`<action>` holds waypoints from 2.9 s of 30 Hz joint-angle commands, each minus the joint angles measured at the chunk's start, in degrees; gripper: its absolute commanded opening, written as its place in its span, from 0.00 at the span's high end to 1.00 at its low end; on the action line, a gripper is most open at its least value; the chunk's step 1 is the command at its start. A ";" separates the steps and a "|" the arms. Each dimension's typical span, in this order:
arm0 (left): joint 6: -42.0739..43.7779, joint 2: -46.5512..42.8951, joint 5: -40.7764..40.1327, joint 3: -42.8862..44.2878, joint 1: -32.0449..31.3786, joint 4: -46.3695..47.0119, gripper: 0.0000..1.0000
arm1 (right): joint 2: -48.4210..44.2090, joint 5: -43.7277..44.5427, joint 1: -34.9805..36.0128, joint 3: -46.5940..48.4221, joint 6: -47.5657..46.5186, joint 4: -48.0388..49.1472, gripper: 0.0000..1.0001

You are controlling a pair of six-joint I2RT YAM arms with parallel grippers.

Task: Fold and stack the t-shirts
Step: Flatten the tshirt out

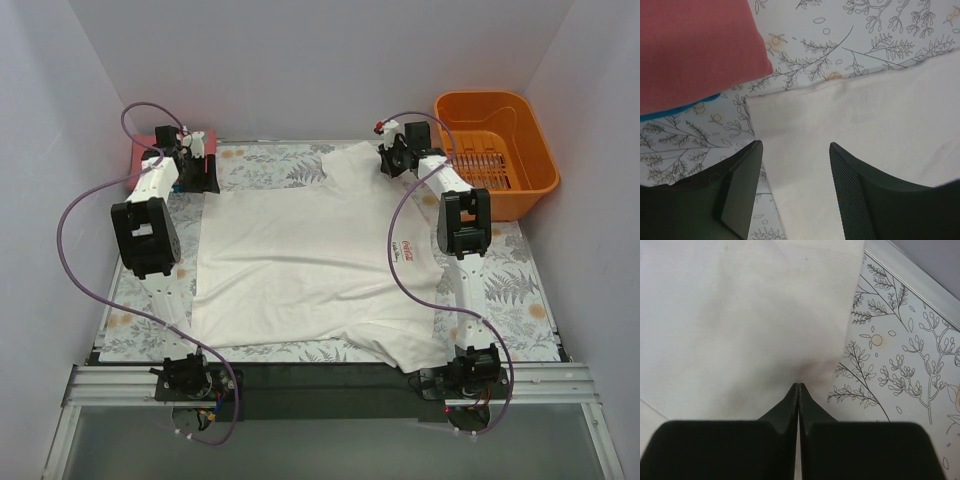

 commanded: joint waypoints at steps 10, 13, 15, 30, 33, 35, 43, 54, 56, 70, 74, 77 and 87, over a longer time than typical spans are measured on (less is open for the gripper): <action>16.34 4.15 3.69 5.04 -0.65 6.23 0.60 | -4.46 -3.08 -1.70 -4.37 -1.71 -2.10 0.99; 19.96 5.55 4.48 6.53 -0.65 5.97 0.61 | -4.81 -2.99 -1.87 -4.64 -1.71 -2.10 0.99; 21.11 6.26 4.75 7.15 -0.56 5.79 0.62 | -4.98 -3.08 -1.96 -4.72 -1.71 -2.10 0.99; 25.60 10.74 2.55 7.50 -0.65 4.39 0.64 | -5.25 -3.25 -2.05 -4.28 -1.44 -1.83 0.99; 25.60 10.57 3.25 7.50 -0.65 3.86 0.76 | -5.51 -3.34 -2.05 -4.20 -1.44 -1.74 0.99; 25.51 10.13 4.30 7.50 -0.65 3.95 0.85 | -5.77 -3.60 -2.22 -4.02 -1.27 -1.66 0.99; 23.14 6.44 8.62 7.59 -0.56 6.57 1.00 | -8.58 -5.71 -3.28 -1.91 1.45 -0.87 0.99; 22.87 1.78 10.37 3.64 -0.12 10.45 1.00 | -11.58 -7.56 -4.16 -3.58 3.74 0.36 0.99; 22.87 1.78 10.11 3.20 -0.12 10.36 1.00 | -10.18 -6.51 -4.07 -2.10 5.32 0.45 0.86; 22.26 1.34 9.41 1.52 -0.12 10.01 1.00 | -2.00 -0.98 -1.96 -0.15 2.25 0.45 0.52; 22.78 1.25 9.23 1.09 -0.12 9.92 1.00 | -0.50 -0.53 -1.78 -0.15 1.63 0.28 0.50; 22.96 1.17 8.53 0.91 -0.12 9.83 1.00 | 0.90 0.17 -1.17 1.94 0.67 -1.64 0.50; 23.40 1.34 8.00 0.91 -0.12 9.83 1.00 | 2.49 0.00 0.15 4.33 -2.15 -5.35 0.86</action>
